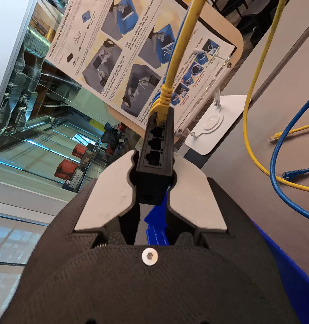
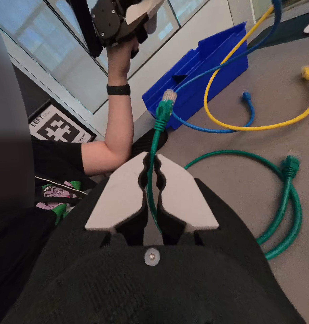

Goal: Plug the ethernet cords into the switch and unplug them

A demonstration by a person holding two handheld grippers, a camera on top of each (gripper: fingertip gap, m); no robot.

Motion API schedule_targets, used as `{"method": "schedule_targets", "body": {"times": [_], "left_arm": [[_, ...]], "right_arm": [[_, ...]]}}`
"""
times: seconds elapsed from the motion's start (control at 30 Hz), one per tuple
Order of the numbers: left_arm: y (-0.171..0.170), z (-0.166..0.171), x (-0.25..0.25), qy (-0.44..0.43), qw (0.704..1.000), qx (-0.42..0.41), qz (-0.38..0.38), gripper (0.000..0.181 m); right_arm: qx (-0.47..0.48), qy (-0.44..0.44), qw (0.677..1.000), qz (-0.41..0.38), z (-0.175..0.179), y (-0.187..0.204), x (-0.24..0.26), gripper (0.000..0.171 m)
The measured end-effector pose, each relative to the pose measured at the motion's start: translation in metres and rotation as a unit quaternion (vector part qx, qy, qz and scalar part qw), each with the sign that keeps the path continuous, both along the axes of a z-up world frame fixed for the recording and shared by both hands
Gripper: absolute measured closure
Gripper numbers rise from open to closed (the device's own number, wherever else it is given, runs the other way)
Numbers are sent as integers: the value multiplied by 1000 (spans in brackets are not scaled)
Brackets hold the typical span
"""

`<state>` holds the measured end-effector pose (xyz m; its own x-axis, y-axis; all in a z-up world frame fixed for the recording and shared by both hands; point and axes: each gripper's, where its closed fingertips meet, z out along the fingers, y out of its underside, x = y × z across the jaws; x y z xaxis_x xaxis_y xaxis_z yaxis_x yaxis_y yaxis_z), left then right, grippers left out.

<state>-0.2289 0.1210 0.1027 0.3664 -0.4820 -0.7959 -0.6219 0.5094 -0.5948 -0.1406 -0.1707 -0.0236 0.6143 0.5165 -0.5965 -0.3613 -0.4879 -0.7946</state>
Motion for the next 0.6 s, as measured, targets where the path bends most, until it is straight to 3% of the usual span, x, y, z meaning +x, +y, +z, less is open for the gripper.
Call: {"method": "schedule_targets", "body": {"times": [0.13, 0.3, 0.6], "left_arm": [[4, 1, -5, -3, 1000, -3, 10, 150], [8, 0, -8, -3, 1000, -2, 18, 150], [11, -1, -10, 3, 1000, -1, 27, 150]], "right_arm": [[54, -4, 998, -13, 50, -2, 18, 166], [133, -46, 990, -26, 143, -7, 39, 166], [190, -201, 955, -110, 287, -7, 98, 167]]}}
